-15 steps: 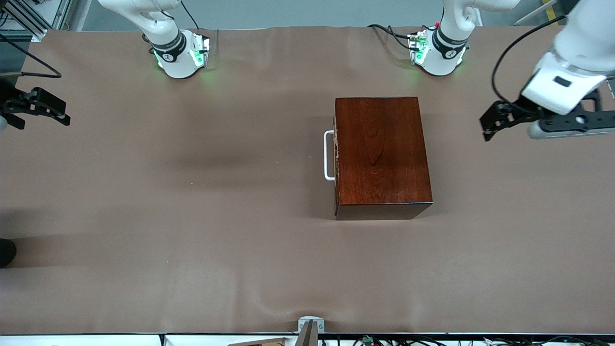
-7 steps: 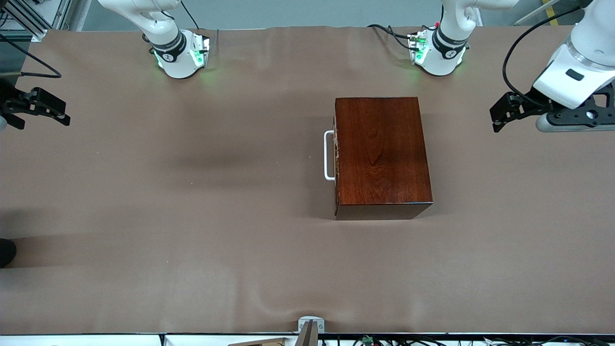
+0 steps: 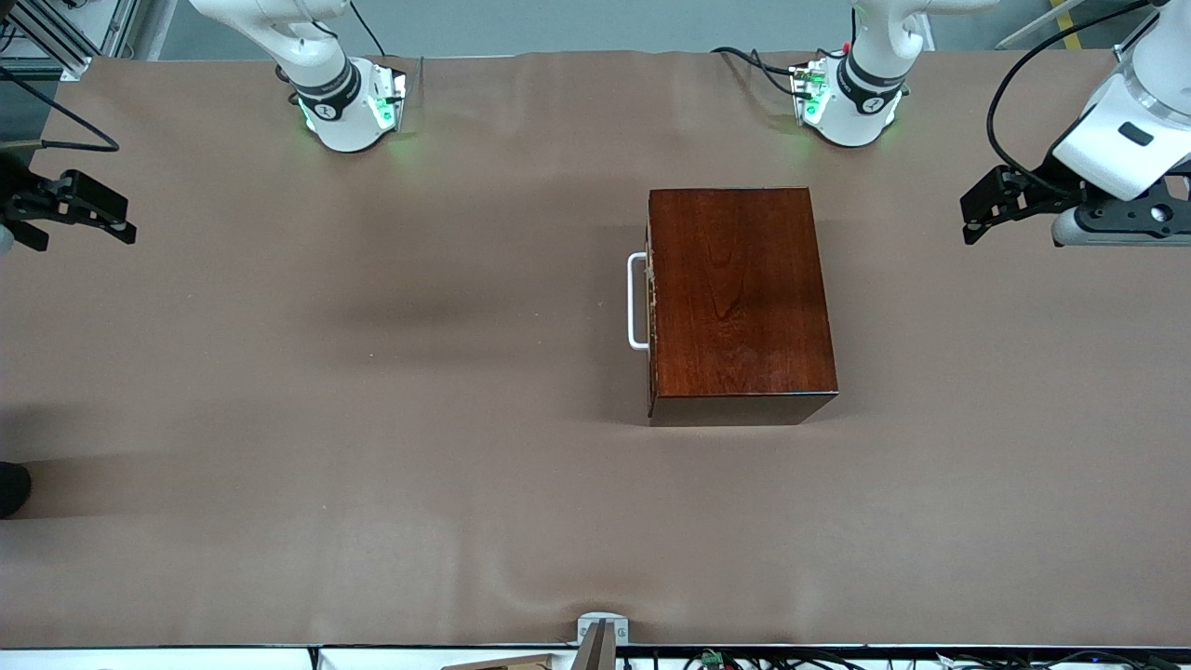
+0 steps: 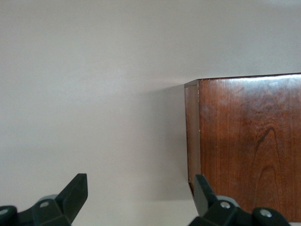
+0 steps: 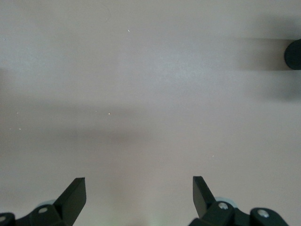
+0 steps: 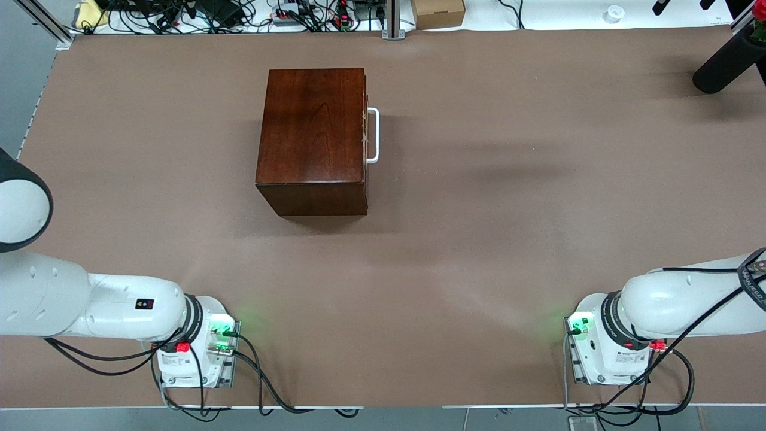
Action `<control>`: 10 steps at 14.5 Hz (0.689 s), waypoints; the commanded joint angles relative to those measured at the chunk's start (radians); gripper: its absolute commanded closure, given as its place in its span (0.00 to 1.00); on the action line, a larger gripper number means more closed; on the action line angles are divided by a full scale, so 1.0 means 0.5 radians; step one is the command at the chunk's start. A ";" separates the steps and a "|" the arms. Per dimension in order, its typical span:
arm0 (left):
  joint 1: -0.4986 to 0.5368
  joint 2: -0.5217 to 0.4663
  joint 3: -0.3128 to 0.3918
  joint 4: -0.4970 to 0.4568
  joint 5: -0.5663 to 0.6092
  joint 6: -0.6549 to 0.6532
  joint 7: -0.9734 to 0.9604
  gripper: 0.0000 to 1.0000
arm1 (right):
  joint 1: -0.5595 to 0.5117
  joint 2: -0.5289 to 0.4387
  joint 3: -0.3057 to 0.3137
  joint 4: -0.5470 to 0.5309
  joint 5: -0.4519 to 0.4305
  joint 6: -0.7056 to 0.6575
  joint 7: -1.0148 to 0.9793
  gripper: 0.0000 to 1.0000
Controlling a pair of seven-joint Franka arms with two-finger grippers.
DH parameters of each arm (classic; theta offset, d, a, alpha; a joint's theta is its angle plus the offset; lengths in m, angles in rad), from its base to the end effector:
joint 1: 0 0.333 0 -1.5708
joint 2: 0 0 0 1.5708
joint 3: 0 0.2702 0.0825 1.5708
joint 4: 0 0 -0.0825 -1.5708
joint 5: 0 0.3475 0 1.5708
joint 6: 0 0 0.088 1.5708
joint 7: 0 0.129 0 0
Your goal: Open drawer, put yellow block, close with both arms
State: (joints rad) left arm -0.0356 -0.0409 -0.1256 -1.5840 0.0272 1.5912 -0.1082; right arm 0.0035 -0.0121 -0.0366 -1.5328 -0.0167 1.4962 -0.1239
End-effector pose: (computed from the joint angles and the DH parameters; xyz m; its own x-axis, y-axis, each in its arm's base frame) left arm 0.5044 -0.0797 0.5737 0.9973 -0.0535 0.0510 -0.0522 -0.9983 -0.0270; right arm 0.5066 -0.0191 0.5729 0.9956 0.0894 -0.0263 0.0898 -0.9959 0.0131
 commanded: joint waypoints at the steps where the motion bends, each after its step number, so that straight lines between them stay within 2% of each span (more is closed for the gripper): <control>1: 0.080 -0.059 -0.055 -0.035 -0.042 -0.022 0.048 0.00 | 0.014 0.015 -0.010 0.035 -0.025 -0.004 -0.004 0.00; 3: 0.129 -0.050 -0.107 -0.029 -0.039 -0.022 0.045 0.00 | 0.011 0.015 -0.010 0.035 -0.025 -0.004 -0.004 0.00; 10: 0.151 -0.020 -0.083 0.042 -0.045 -0.022 0.035 0.00 | 0.011 0.015 -0.010 0.035 -0.025 -0.004 -0.004 0.00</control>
State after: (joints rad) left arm 0.0111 -0.0424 -0.1589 -1.5751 0.0270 1.5904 -0.1082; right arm 0.0035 -0.0118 -0.0368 -1.5328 -0.0167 1.4967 -0.1239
